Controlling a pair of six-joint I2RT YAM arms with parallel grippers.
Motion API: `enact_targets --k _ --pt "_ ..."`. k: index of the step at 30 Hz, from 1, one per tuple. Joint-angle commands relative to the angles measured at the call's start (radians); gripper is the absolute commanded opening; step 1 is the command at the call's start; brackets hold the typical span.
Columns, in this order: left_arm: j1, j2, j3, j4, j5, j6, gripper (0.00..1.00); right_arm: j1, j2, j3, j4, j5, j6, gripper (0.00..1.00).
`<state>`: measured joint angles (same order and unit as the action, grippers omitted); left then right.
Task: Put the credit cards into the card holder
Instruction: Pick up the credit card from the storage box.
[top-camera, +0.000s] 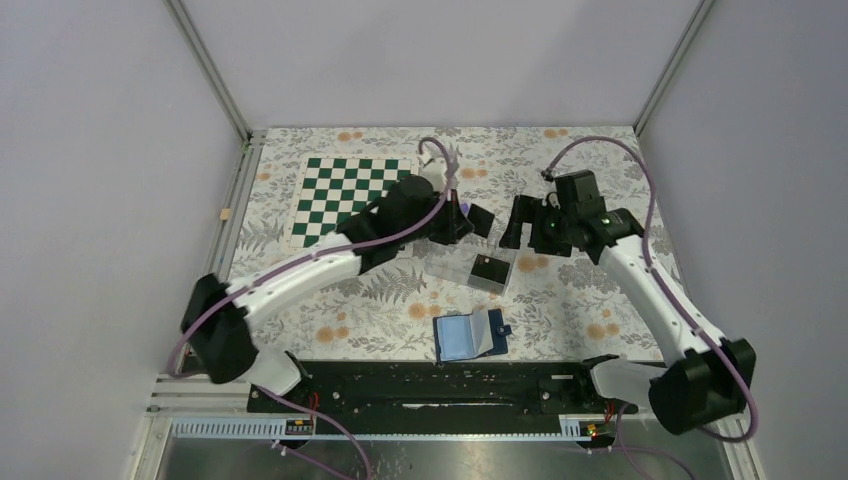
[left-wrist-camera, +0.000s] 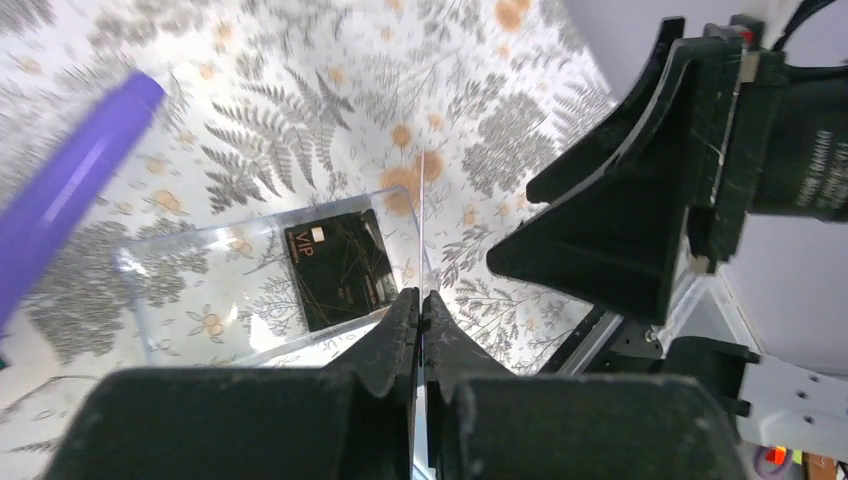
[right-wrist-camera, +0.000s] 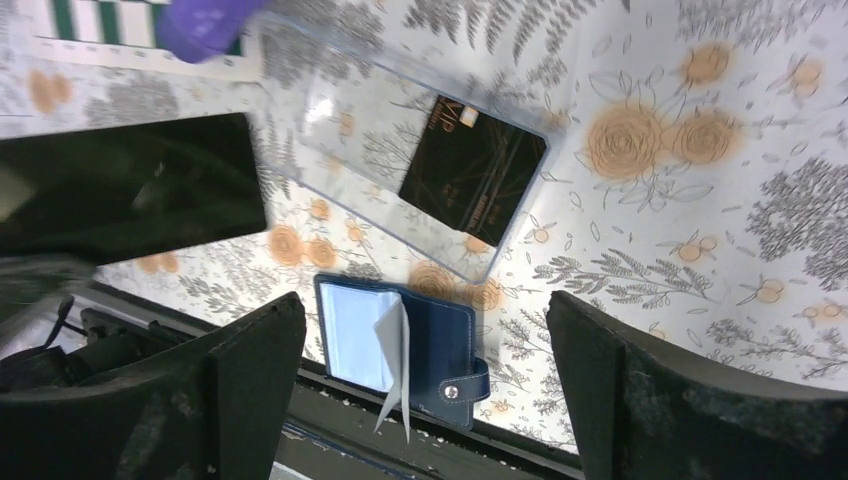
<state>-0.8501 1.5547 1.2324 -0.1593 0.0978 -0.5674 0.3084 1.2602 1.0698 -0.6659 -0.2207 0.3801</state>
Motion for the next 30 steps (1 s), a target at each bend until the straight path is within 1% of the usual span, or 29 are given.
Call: enact_targets --k 1,5,9,14,17,21,23,26,30 --pt "0.000 -0.198 -0.069 -0.097 -0.093 0.119 0.00 0.000 -0.120 0.048 -0.044 -0.025 -0.074 0.99" --pt "0.000 -0.360 -0.144 -0.246 -0.089 0.144 0.00 0.001 -0.182 0.042 -0.078 -0.125 -0.109 0.99" --pt "0.001 -0.534 -0.231 -0.396 -0.017 0.143 0.00 0.001 -0.222 0.000 -0.094 -0.279 -0.131 1.00" --pt "0.000 -0.695 -0.308 -0.570 0.100 0.125 0.00 0.015 -0.253 -0.107 -0.008 -0.509 -0.102 0.99" --pt "0.001 -0.761 -0.329 -0.635 0.173 0.111 0.00 0.071 -0.251 -0.156 0.049 -0.575 -0.078 0.97" --pt "0.000 -0.783 -0.343 -0.652 0.344 0.097 0.00 0.180 -0.216 -0.213 0.171 -0.670 -0.013 0.90" --pt "0.000 -0.762 -0.348 -0.653 0.459 0.109 0.00 0.219 -0.206 -0.248 0.272 -0.740 0.043 0.85" --pt "-0.001 -0.714 -0.347 -0.657 0.581 0.135 0.00 0.269 -0.203 -0.288 0.402 -0.810 0.113 0.79" --pt "-0.001 -0.683 -0.332 -0.603 0.710 0.144 0.00 0.325 -0.202 -0.327 0.505 -0.849 0.165 0.76"
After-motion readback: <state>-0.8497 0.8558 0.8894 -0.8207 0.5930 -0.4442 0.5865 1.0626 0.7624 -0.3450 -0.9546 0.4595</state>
